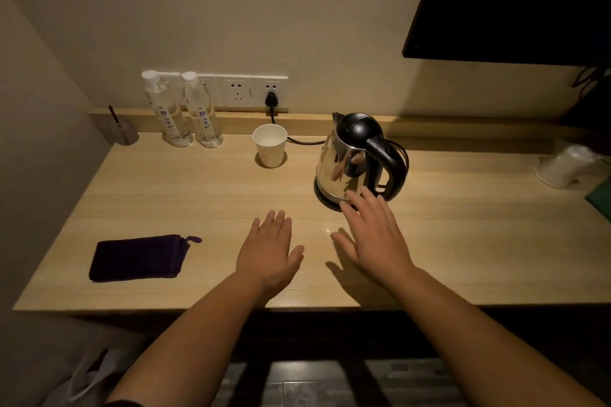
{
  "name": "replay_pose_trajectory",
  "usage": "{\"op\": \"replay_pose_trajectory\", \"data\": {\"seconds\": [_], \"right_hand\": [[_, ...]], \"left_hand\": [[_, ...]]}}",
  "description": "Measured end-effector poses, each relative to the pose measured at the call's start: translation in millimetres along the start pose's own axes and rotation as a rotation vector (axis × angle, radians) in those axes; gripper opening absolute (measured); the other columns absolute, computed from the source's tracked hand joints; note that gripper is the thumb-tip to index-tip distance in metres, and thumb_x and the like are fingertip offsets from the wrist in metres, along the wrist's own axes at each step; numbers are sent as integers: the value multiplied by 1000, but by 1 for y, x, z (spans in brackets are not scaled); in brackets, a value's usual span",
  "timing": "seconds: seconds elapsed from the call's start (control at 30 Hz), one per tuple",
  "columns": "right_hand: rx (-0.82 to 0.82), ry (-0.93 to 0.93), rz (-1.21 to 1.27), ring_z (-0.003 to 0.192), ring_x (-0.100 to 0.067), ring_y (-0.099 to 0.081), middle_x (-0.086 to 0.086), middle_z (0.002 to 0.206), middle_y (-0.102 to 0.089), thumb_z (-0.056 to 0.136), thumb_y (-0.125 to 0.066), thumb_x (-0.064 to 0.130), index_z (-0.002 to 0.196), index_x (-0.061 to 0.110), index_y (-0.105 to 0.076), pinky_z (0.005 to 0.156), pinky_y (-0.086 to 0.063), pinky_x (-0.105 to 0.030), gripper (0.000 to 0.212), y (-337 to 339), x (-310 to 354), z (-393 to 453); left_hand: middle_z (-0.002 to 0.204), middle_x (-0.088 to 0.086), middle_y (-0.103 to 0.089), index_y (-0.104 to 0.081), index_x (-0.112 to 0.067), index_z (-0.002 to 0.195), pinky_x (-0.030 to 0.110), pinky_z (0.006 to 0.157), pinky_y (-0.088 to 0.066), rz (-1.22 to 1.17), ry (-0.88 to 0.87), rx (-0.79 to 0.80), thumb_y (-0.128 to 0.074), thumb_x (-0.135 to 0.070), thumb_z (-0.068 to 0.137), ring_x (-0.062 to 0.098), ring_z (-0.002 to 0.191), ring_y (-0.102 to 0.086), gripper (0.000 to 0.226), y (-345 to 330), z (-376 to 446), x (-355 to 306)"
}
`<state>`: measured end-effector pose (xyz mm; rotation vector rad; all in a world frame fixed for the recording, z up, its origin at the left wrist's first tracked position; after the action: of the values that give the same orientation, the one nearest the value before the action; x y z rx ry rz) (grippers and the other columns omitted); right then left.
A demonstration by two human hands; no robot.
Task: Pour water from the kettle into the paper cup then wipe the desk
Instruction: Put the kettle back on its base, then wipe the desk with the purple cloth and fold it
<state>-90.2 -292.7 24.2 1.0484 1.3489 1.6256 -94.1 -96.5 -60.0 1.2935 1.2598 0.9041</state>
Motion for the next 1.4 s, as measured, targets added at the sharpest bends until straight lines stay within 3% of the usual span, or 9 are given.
{"op": "replay_pose_trajectory", "data": {"seconds": [0.2, 0.5, 1.1, 1.17, 1.3, 1.4], "right_hand": [[175, 75, 8, 148, -25, -6, -5, 160, -19, 95, -32, 56, 149, 19, -26, 118, 0, -43, 66, -38, 48, 6], [180, 225, 19, 148, -25, -4, -7, 160, -15, 97, -27, 55, 150, 15, -23, 117, 2, -41, 67, -43, 135, 30], [233, 506, 10, 139, -32, -27, -11, 150, -36, 96, -33, 52, 142, 11, -36, 115, -21, -48, 62, -101, 328, 84], [259, 542, -16, 140, -30, -24, -9, 153, -32, 95, -31, 55, 144, 13, -31, 115, -21, -47, 64, -115, 340, 90], [389, 593, -38, 147, -29, 0, -6, 162, -6, 94, -20, 64, 152, 17, -10, 118, -4, -50, 75, -139, 351, 100], [435, 650, -76, 147, -28, 8, -6, 161, 6, 90, -14, 71, 152, 17, -1, 118, 2, -50, 84, -150, 348, 100]], "left_hand": [[162, 9, -1, -7, -11, 154, 46, 119, 2, 71, 175, -15, -13, -59, 94, 25, 148, 6, 77, 24, -46, 31], [162, 11, -5, -8, -9, 153, 46, 119, -2, 80, 402, -128, -19, -56, 96, 27, 148, 2, 75, 45, -113, 100], [161, 11, -7, -7, -8, 153, 40, 116, 5, -80, 767, -214, -22, -51, 99, 25, 148, 1, 71, 30, -187, 301], [161, 12, -7, -8, -7, 153, 39, 116, 3, -126, 817, -214, -22, -49, 100, 25, 148, 0, 69, 23, -186, 316], [161, 12, -6, -6, -6, 153, 38, 117, -3, -275, 909, -237, -19, -48, 101, 24, 148, 0, 68, 11, -173, 341], [161, 12, -10, -9, -5, 152, 38, 118, -6, -369, 989, -252, -17, -48, 101, 24, 147, -5, 68, -1, -159, 355]]}}
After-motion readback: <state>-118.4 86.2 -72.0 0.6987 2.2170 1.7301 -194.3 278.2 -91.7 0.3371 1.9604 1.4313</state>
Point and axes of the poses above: each hand's wrist, its own z-axis towards the middle knuckle, its own y-axis out of the back of the hand, x = y × z, the point moved 3 cm from there along z, towards the middle knuckle
